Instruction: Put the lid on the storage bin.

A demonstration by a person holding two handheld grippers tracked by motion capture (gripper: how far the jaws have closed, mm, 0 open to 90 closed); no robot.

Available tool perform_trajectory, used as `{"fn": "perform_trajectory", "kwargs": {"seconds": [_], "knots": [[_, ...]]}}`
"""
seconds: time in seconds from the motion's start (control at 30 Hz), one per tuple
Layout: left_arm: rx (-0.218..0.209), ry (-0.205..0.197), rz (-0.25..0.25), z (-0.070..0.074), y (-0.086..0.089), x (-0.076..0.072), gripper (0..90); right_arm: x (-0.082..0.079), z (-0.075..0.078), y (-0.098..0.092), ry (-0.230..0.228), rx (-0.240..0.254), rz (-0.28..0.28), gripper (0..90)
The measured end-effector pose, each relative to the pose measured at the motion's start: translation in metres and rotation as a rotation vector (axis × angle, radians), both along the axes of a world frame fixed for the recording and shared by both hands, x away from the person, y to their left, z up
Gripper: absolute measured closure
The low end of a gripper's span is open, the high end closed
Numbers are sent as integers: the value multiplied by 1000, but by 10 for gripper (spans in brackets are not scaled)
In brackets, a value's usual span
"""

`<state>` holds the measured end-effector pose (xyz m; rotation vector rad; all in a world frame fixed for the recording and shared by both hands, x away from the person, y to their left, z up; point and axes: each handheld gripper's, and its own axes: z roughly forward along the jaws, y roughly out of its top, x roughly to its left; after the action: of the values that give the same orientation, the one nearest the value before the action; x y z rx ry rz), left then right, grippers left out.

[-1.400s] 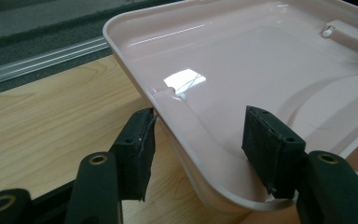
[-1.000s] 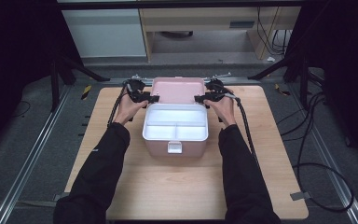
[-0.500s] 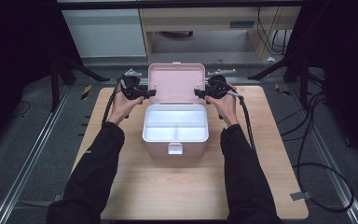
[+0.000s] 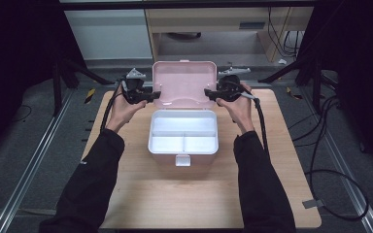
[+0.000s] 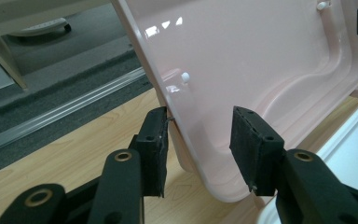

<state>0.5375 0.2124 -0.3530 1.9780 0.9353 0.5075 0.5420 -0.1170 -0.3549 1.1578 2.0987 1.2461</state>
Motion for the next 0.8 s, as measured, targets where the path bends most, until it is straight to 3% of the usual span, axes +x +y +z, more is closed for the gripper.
{"fn": "perform_trajectory", "kwargs": {"seconds": [0.2, 0.6, 0.8], "knots": [[34, -4, -3, 2, -2, -5, 567, -5, 3, 3, -12, -44, -5, 458], [40, -13, -8, 8, -2, -11, 576, -8, 7, 3, -22, -38, -12, 461], [52, -24, -19, 10, -3, -20, 603, -17, 14, 2, -37, -64, -8, 462]]}}
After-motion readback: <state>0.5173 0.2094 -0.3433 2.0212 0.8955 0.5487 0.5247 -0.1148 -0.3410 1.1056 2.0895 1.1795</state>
